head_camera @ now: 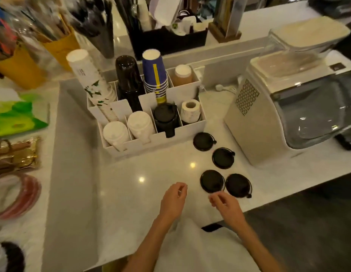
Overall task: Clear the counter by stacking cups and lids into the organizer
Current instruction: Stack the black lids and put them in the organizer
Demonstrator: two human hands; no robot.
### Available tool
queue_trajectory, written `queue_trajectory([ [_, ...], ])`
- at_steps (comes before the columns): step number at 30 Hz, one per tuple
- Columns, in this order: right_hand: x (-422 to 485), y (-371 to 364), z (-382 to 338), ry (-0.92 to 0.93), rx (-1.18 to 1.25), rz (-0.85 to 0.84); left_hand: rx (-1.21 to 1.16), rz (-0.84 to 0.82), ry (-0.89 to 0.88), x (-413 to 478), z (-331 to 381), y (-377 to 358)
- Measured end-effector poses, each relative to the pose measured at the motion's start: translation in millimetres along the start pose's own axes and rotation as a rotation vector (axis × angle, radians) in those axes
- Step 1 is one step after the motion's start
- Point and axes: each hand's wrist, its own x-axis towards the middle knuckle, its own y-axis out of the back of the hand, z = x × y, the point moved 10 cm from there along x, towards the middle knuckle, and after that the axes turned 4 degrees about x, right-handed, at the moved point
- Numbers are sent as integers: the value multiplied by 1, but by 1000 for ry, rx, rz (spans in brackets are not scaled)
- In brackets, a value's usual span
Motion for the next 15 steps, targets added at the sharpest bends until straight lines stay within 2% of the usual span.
queue_trajectory([
  [4,20,43,1,22,-118,130,29,-31,66,11,-2,-14],
  [10,62,-1,-9,118,-706,-137,-104,-7,243,28,2,-41],
  [12,68,-15,-4,134,-768,-173,-132,-1,308,30,0,-50],
  [15,78,-13,-11,185,-749,-153,-187,26,312,31,8,-58],
])
